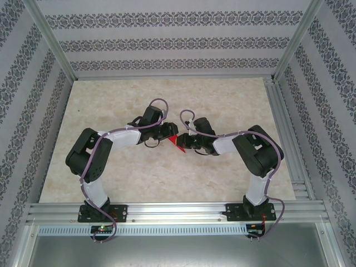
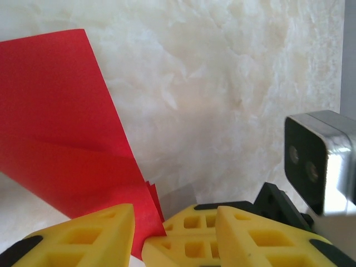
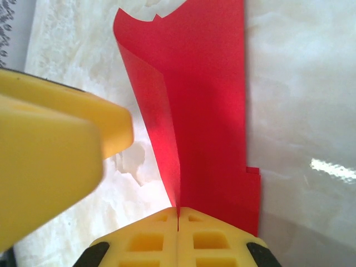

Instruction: Fold a paper plane with a square sheet of paper (pick it up from the middle)

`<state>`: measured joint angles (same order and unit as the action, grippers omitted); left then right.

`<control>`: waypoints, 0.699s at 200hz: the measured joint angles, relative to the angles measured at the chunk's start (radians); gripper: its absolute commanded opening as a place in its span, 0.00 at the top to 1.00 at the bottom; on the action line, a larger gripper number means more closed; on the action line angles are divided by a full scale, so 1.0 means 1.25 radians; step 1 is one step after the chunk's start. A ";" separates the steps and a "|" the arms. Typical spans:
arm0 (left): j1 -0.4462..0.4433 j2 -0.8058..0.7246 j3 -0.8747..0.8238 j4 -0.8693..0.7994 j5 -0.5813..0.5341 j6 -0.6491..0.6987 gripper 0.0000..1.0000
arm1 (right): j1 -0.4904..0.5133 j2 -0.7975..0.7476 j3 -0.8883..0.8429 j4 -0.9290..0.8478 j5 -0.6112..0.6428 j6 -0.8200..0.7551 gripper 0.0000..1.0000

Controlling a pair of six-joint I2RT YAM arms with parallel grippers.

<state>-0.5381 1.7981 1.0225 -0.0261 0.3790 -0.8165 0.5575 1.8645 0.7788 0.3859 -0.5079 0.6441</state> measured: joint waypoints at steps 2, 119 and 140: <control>0.000 -0.001 -0.001 0.000 0.000 0.000 0.55 | -0.001 0.001 -0.001 0.002 -0.002 0.002 1.00; 0.000 -0.002 -0.011 0.009 0.021 0.000 0.58 | -0.029 0.055 -0.028 0.112 -0.080 0.136 0.97; 0.000 0.014 -0.011 0.009 0.023 0.000 0.61 | -0.033 0.062 -0.028 0.126 -0.091 0.144 0.95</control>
<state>-0.5381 1.8153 1.0092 -0.0143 0.4072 -0.8162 0.5163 1.9423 0.7433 0.5438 -0.6212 0.8242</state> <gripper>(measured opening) 0.410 0.047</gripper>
